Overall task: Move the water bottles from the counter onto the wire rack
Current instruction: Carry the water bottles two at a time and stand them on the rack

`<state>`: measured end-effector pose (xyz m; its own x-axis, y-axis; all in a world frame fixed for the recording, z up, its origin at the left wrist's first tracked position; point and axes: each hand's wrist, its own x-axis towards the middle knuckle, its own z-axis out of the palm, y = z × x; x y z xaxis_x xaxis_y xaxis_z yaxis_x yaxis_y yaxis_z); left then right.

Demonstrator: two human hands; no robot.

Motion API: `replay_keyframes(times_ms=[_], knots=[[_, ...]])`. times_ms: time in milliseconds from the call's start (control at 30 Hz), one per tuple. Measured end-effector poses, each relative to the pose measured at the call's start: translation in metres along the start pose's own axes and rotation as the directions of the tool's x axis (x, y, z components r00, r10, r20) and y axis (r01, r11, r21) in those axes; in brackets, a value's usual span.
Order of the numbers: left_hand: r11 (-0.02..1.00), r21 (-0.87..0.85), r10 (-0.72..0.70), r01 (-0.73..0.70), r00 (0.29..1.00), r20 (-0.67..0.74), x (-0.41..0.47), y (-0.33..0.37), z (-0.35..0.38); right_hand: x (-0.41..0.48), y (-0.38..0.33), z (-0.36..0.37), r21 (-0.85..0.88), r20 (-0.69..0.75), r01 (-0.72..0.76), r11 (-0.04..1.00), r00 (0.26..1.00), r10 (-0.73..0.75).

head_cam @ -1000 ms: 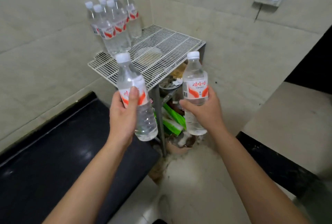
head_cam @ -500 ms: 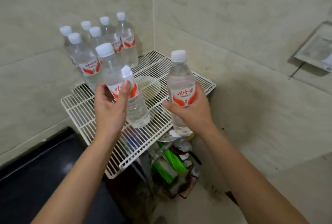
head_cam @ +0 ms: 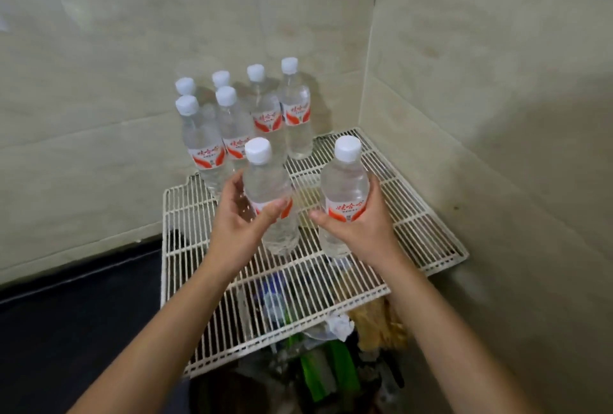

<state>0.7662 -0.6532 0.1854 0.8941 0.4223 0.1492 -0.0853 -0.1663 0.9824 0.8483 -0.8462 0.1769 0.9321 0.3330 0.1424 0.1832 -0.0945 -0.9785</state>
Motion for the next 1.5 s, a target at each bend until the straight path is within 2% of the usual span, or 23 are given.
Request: replay_keyframes(times_ms=[133, 267, 333, 400, 433, 467, 567, 667, 700, 833, 967, 1100, 1267, 1400, 1500], knots=[[0.986, 0.161, 0.045, -0.049, 0.999, 0.028, 0.001, 0.013, 0.004, 0.014, 0.008, -0.021, -0.019, 0.153, 0.014, 1.0, 0.988, -0.011], [0.907, 0.36, 0.238, -0.22, 0.971, -0.006, 0.003, 0.04, 0.01, 0.026, -0.012, -0.034, -0.033, 0.192, 0.161, 0.986, 0.97, -0.151], [0.824, 0.48, 0.355, -0.303, 0.935, -0.018, 0.007, 0.051, 0.008, 0.034, -0.031, -0.038, -0.044, 0.191, 0.265, 0.963, 0.948, -0.253], [0.672, 0.639, 0.456, -0.374, 0.889, 0.041, 0.012, 0.059, 0.001, 0.042, -0.05, -0.042, -0.1, 0.199, 0.385, 0.917, 0.911, -0.361], [0.635, 0.674, 0.459, -0.378, 0.886, 0.064, 0.015, 0.063, -0.004, 0.046, -0.058, -0.045, -0.152, 0.215, 0.436, 0.887, 0.891, -0.4], [0.644, 0.677, 0.426, -0.356, 0.902, 0.07, 0.017, 0.068, -0.008, 0.049, -0.065, -0.048, -0.21, 0.247, 0.466, 0.86, 0.876, -0.414], [0.73, 0.633, 0.272, -0.257, 0.959, 0.076, 0.02, 0.086, -0.017, 0.053, -0.083, -0.053, -0.364, 0.39, 0.476, 0.801, 0.859, -0.333], [0.73, 0.638, 0.252, -0.246, 0.964, 0.083, 0.026, 0.093, -0.017, 0.056, -0.097, -0.052, -0.518, 0.502, 0.524, 0.676, 0.826, -0.256], [0.741, 0.626, 0.257, -0.245, 0.964, 0.072, 0.029, 0.093, -0.015, 0.059, -0.102, -0.052, -0.533, 0.517, 0.519, 0.668, 0.825, -0.228], [0.811, 0.542, 0.264, -0.22, 0.964, -0.004, 0.051, 0.09, -0.007, 0.084, -0.113, -0.055, -0.522, 0.468, 0.447, 0.726, 0.862, -0.195], [0.812, 0.543, 0.255, -0.215, 0.967, 0.003, 0.082, 0.094, -0.003, 0.123, -0.114, -0.041, -0.565, 0.42, 0.43, 0.704, 0.884, -0.203], [0.723, 0.648, 0.277, -0.239, 0.96, 0.045, 0.117, 0.102, 0.0, 0.163, -0.11, -0.018, -0.645, 0.443, 0.463, 0.608, 0.875, -0.196], [0.592, 0.779, 0.269, -0.206, 0.962, 0.049, 0.151, 0.104, -0.003, 0.197, -0.105, 0.001, -0.669, 0.404, 0.436, 0.602, 0.893, -0.197], [0.598, 0.789, 0.261, -0.142, 0.965, -0.024, 0.168, 0.085, -0.006, 0.207, -0.097, 0.017, -0.662, 0.345, 0.41, 0.628, 0.91, -0.231], [0.605, 0.784, 0.295, -0.136, 0.954, -0.062, 0.173, 0.074, -0.001, 0.207, -0.087, 0.023, -0.678, 0.297, 0.413, 0.608, 0.911, -0.287]])
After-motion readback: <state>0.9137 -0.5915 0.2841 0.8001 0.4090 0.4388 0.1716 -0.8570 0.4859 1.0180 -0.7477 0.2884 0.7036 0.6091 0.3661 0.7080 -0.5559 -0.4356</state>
